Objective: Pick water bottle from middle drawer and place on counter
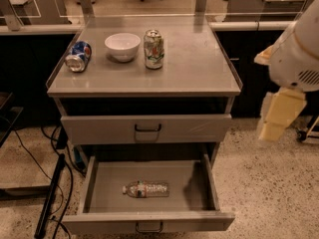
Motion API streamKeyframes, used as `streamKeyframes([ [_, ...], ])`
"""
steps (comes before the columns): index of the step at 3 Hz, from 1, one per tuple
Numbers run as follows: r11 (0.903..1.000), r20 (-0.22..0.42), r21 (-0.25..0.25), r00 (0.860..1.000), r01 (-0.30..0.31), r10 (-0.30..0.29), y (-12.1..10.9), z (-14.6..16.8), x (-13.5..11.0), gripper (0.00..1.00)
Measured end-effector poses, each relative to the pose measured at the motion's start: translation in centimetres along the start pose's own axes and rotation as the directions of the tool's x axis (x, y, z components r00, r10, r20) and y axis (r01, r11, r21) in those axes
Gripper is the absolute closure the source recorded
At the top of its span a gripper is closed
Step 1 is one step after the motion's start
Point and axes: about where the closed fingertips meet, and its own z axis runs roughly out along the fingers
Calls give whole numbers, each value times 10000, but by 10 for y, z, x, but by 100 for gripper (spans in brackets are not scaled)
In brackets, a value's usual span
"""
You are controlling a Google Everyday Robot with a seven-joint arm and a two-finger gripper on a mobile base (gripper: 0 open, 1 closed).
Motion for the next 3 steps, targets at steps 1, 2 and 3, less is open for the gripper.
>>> streamKeyframes([
  [1, 9989, -61, -164, 9990, 434, -435, 5, 34, -9, 0],
  [2, 9989, -61, -164, 9990, 434, -435, 5, 34, -9, 0],
  [3, 9976, 58, -496, 9989, 476, -473, 22, 63, -18, 0],
])
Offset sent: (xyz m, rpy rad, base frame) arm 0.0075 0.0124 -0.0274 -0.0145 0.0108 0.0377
